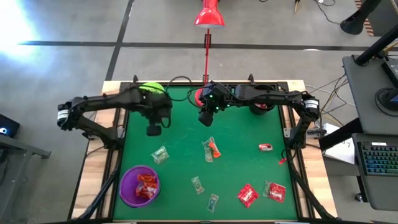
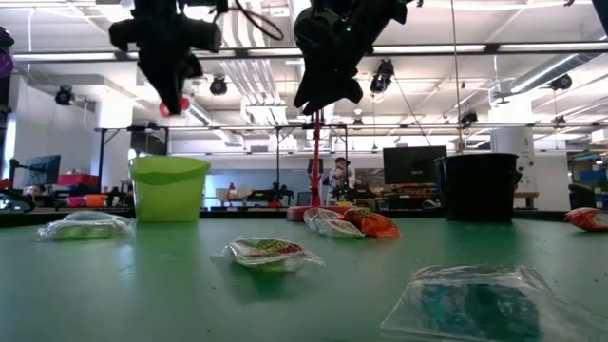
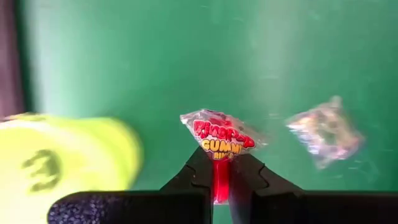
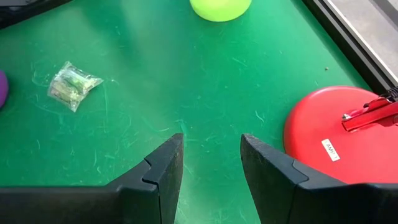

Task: Sort candy
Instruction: Put the transparent candy into the green bucket

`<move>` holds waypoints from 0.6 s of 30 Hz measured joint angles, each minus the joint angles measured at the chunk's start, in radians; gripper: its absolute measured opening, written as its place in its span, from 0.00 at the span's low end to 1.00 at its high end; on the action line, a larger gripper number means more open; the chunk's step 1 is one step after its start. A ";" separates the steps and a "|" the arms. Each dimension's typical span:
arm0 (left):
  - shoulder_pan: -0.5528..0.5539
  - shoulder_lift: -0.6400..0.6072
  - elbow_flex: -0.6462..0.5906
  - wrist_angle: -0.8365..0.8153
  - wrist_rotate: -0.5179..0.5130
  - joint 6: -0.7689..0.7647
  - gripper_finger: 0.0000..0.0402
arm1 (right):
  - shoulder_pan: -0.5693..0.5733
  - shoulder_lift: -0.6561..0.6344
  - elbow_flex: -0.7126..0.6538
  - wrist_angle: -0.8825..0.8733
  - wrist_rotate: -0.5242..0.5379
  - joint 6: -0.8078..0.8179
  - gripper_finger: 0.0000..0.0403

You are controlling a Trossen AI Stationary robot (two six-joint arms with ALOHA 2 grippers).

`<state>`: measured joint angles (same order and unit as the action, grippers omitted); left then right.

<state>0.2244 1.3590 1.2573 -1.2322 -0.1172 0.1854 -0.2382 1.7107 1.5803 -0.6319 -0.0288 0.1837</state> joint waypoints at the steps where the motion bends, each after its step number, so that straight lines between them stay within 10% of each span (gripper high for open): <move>1: 0.003 0.002 0.025 -0.024 -0.042 -0.002 0.00 | 0.000 0.000 0.000 -0.001 0.000 0.000 0.38; 7: 0.076 0.007 0.118 -0.131 -0.224 0.022 0.00 | 0.000 0.000 0.000 -0.013 0.000 0.000 0.38; 18: 0.363 0.009 0.110 -0.052 -0.240 0.132 0.00 | 0.000 0.000 0.001 -0.054 -0.006 -0.003 0.38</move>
<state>0.5875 1.3681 1.3670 -1.2844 -0.3576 0.3171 -0.2382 1.7107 1.5810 -0.6857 -0.0349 0.1810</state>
